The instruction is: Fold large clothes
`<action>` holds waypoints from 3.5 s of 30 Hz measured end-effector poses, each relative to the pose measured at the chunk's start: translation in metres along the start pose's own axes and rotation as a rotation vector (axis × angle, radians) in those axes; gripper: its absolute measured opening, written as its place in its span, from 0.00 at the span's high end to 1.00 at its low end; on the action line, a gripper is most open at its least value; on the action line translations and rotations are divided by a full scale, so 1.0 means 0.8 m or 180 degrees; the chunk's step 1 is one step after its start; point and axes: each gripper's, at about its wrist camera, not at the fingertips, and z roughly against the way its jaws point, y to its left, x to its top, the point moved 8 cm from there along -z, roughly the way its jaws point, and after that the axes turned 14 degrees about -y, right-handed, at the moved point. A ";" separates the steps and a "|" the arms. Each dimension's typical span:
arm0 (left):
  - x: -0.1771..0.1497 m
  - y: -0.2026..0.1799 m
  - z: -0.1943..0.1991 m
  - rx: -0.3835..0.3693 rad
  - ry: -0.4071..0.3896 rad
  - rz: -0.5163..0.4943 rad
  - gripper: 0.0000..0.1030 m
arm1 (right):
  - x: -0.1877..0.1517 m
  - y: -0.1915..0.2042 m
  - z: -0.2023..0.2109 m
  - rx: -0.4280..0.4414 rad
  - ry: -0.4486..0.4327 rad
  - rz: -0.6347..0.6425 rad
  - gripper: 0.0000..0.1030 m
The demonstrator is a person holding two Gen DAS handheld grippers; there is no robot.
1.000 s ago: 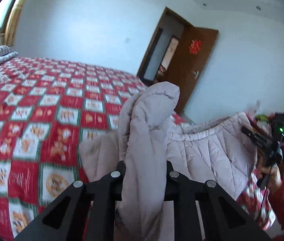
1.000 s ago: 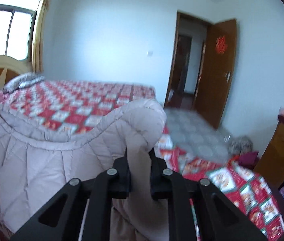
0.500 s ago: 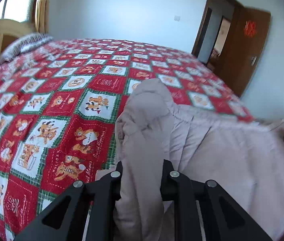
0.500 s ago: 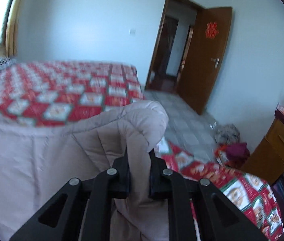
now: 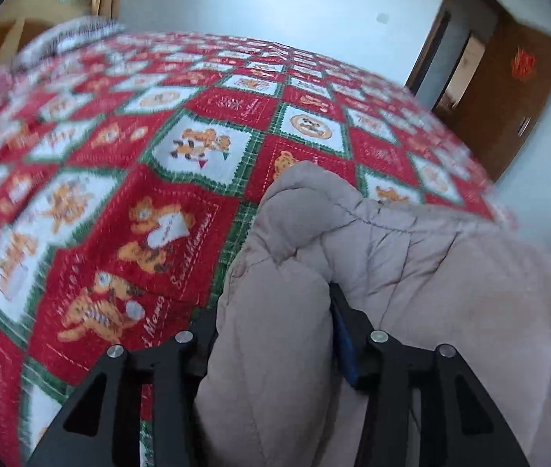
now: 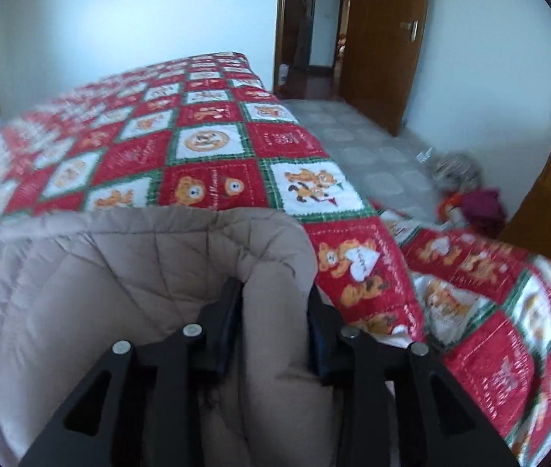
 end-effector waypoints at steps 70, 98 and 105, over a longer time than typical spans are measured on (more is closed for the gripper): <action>-0.071 -0.140 0.120 -0.0418 -0.0391 -0.0756 0.32 | -0.096 0.188 0.190 0.1409 -0.0288 -0.0172 0.90; -0.112 -0.011 0.170 -0.0594 -0.0589 0.1670 0.16 | -0.094 0.193 0.189 0.1320 -0.0300 -0.0036 0.90; -0.085 -0.030 0.156 -0.1170 -0.0504 0.1552 0.74 | -0.095 0.198 0.187 0.1285 -0.0216 -0.0038 0.90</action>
